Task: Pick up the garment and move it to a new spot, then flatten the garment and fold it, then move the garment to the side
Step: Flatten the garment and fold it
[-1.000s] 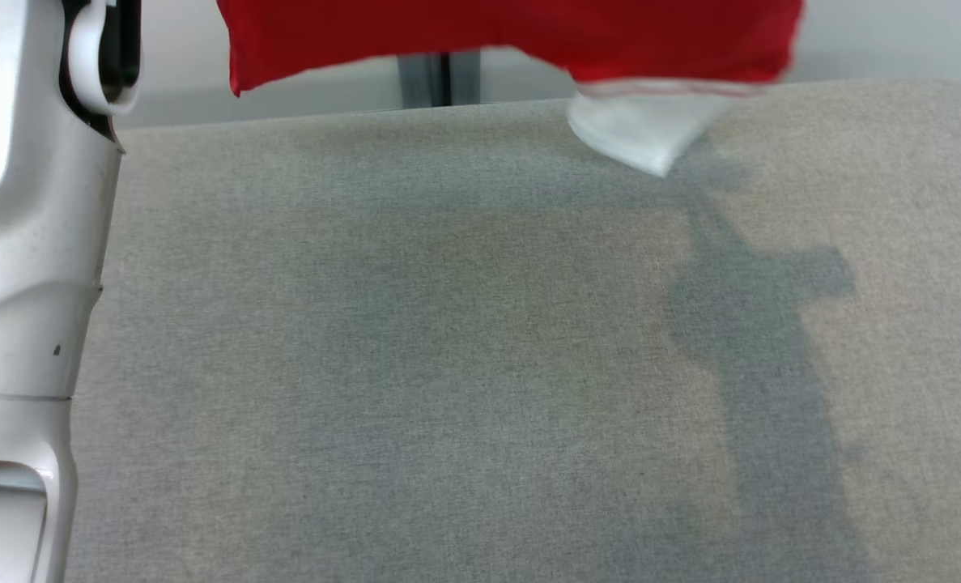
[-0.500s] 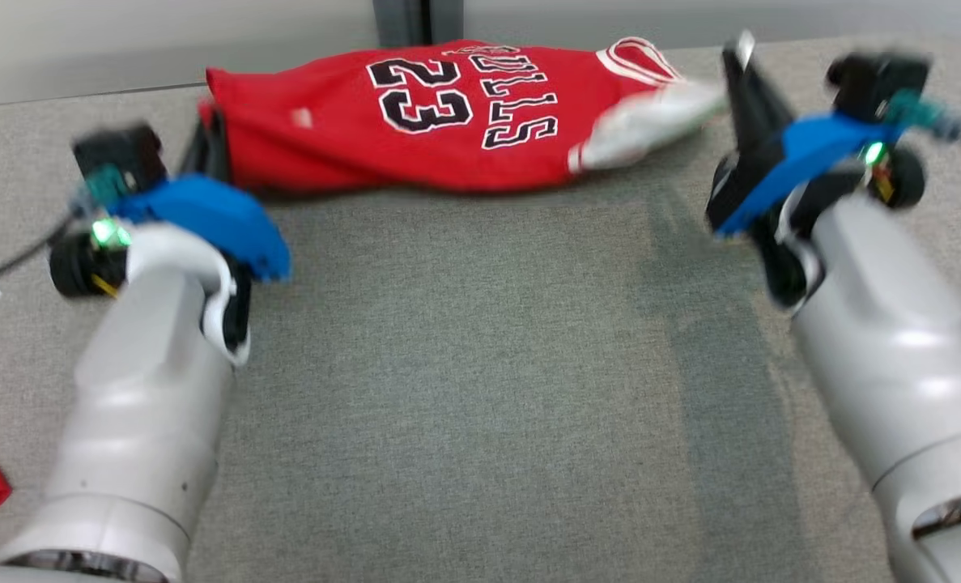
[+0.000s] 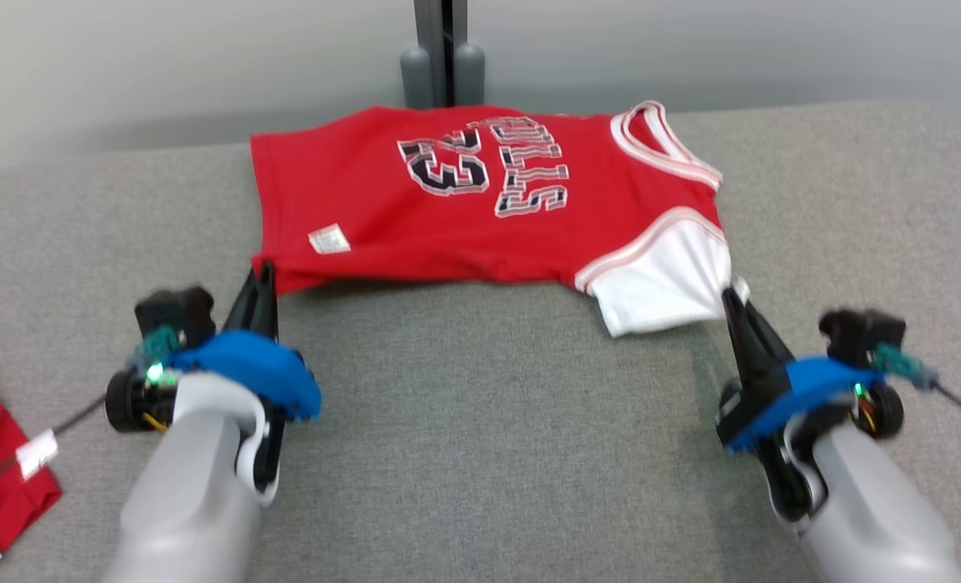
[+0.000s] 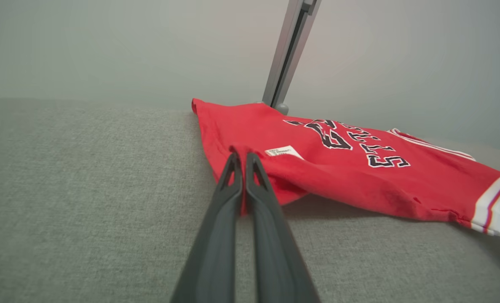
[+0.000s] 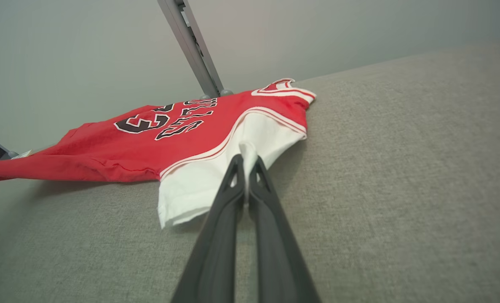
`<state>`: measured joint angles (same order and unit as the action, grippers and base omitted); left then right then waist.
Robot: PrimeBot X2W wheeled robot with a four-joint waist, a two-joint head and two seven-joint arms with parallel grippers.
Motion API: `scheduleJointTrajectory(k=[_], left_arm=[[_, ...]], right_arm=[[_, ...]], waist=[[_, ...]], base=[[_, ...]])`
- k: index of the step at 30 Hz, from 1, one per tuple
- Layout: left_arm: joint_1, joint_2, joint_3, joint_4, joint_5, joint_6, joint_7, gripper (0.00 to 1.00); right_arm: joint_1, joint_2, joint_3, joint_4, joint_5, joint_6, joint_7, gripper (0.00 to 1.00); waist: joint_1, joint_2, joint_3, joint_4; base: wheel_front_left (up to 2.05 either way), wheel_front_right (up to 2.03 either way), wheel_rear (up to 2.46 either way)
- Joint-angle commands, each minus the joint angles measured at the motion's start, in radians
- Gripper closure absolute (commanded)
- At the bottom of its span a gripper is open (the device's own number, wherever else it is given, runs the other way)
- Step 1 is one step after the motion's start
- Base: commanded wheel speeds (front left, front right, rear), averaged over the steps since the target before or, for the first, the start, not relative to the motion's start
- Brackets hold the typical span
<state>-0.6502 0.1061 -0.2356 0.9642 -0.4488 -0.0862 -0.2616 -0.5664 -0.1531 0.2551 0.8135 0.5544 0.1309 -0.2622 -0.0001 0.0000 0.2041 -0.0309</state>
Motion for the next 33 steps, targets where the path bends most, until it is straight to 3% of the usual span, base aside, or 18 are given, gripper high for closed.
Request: scheduleJointTrajectory(k=[1, 13, 21, 27, 33], left_arm=[[0.068, 0.011, 0.014, -0.061, 0.024, -0.001, -0.004, 1.0], [0.492, 0.044, 0.106, -0.452, 0.14, 0.017, -0.004, 1.0], [0.685, 0.047, 0.117, -0.611, 0.133, 0.054, 0.025, 1.0], [0.739, 0.055, 0.105, -0.704, 0.13, 0.07, 0.096, 1.0], [0.692, 0.075, 0.087, -0.725, 0.116, 0.054, 0.209, 1.0]], right_arm=[[0.075, -0.017, -0.015, -0.043, -0.02, 0.0, -0.003, 1.0], [0.521, -0.001, -0.173, -0.407, -0.138, 0.0, 0.008, 1.0], [0.801, 0.077, -0.315, -0.732, -0.217, 0.0, 0.193, 1.0], [0.868, 0.099, -0.345, -0.879, -0.242, 0.0, 0.297, 1.0], [0.759, 0.101, -0.342, -0.868, -0.252, 0.0, 0.339, 1.0]], waist=[[0.0001, 0.0, -0.026, -0.004], [0.0001, 0.0, -0.134, 0.014], [0.0001, 0.0, -0.182, 0.019], [0.0001, 0.0, -0.182, 0.018], [0.0001, 0.0, -0.149, 0.016]], base=[[0.0, 0.0, 0.0], [0.0, 0.0, 0.0], [0.0, 0.0, 0.0], [0.0, 0.0, 0.0], [0.0, 0.0, 0.0]])
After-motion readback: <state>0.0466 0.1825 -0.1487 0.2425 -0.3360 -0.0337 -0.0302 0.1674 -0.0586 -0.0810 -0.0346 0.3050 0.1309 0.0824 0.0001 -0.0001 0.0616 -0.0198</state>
